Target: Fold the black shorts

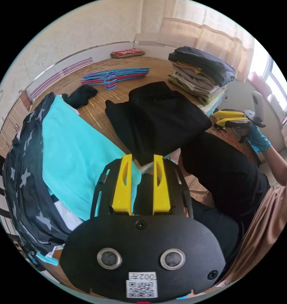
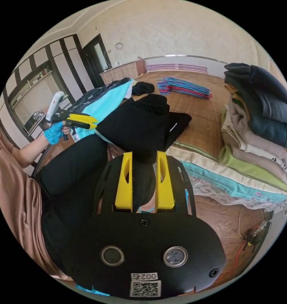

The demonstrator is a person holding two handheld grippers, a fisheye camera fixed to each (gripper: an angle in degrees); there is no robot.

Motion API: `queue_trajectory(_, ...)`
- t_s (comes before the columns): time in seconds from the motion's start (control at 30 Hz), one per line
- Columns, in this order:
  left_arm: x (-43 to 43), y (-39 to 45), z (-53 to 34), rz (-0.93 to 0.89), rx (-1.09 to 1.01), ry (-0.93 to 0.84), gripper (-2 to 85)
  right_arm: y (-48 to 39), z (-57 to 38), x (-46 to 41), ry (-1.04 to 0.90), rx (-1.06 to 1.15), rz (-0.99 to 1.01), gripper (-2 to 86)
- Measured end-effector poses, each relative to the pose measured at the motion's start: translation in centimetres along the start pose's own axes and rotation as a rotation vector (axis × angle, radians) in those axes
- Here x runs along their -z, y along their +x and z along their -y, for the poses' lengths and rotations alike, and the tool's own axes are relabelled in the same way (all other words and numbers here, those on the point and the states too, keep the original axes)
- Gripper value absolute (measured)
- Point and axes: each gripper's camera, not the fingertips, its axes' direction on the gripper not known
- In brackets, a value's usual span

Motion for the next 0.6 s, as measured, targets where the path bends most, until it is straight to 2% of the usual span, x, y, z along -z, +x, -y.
queue_trajectory(0.13,-0.9,0.8,-0.3,0.004,-0.032,-0.034,1.9,-0.8,0.7,-1.9,-0.07,0.027,-0.05,6.7)
queue_trajectory(0.3,-0.6,1.7,-0.2,0.018,-0.023,-0.027,-1.0,-1.1,1.4,-1.3,-0.054,0.028,-0.123,0.7)
queue_trajectory(0.6,-2.2,4.1,3.1,0.072,-0.015,-0.02,-0.9,0.6,5.5,-1.8,0.012,-0.003,-0.357,-0.8)
